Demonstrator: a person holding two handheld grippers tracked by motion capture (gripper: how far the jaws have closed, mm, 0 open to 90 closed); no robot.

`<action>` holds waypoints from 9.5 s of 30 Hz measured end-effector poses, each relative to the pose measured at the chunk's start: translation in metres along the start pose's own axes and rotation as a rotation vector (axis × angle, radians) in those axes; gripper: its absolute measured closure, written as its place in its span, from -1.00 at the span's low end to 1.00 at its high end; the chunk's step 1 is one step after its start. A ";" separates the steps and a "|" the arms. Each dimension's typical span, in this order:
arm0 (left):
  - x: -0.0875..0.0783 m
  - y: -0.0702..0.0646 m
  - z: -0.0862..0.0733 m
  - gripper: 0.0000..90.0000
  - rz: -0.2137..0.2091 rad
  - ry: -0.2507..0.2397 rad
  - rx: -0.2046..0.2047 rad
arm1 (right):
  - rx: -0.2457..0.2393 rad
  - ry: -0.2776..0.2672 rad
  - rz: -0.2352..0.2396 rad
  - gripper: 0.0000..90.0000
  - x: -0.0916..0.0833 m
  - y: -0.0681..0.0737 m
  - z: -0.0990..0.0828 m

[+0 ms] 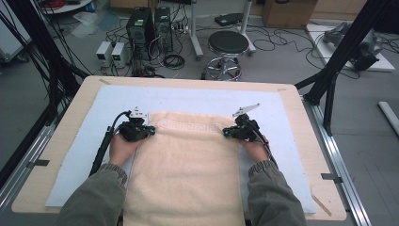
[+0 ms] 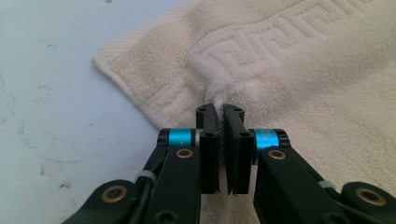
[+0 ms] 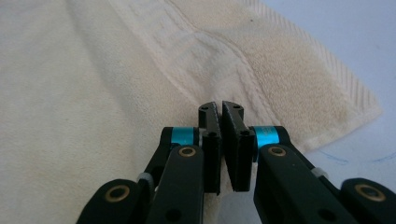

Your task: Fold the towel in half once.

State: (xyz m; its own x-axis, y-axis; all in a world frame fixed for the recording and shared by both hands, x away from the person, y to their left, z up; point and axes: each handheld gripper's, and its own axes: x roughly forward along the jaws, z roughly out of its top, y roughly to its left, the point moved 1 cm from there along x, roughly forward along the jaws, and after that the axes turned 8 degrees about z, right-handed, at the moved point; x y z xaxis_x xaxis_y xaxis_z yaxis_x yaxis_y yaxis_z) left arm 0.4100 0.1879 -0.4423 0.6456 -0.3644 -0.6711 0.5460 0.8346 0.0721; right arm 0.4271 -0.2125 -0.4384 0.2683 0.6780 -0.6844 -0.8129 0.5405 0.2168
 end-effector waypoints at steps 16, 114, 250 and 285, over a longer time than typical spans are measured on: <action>-0.141 -0.033 -0.031 0.89 -0.109 -0.230 0.175 | -0.290 -0.119 0.113 0.92 -0.096 0.108 0.013; -0.067 0.022 0.023 0.91 0.119 -0.135 0.044 | -0.164 -0.029 0.007 0.93 -0.044 0.029 0.021; -0.075 -0.028 -0.064 0.83 -0.108 -0.029 0.208 | -0.256 0.048 0.137 0.81 -0.020 0.083 -0.051; -0.157 -0.044 -0.077 0.18 -0.155 -0.156 0.176 | -0.266 -0.081 0.179 0.06 -0.090 0.117 -0.039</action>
State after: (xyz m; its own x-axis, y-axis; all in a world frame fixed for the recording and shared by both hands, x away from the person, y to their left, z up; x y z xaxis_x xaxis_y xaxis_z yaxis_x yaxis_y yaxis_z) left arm 0.2442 0.2402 -0.3968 0.6139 -0.5532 -0.5632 0.7206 0.6839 0.1137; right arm 0.2878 -0.2295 -0.3788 0.1405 0.7937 -0.5919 -0.9546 0.2671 0.1317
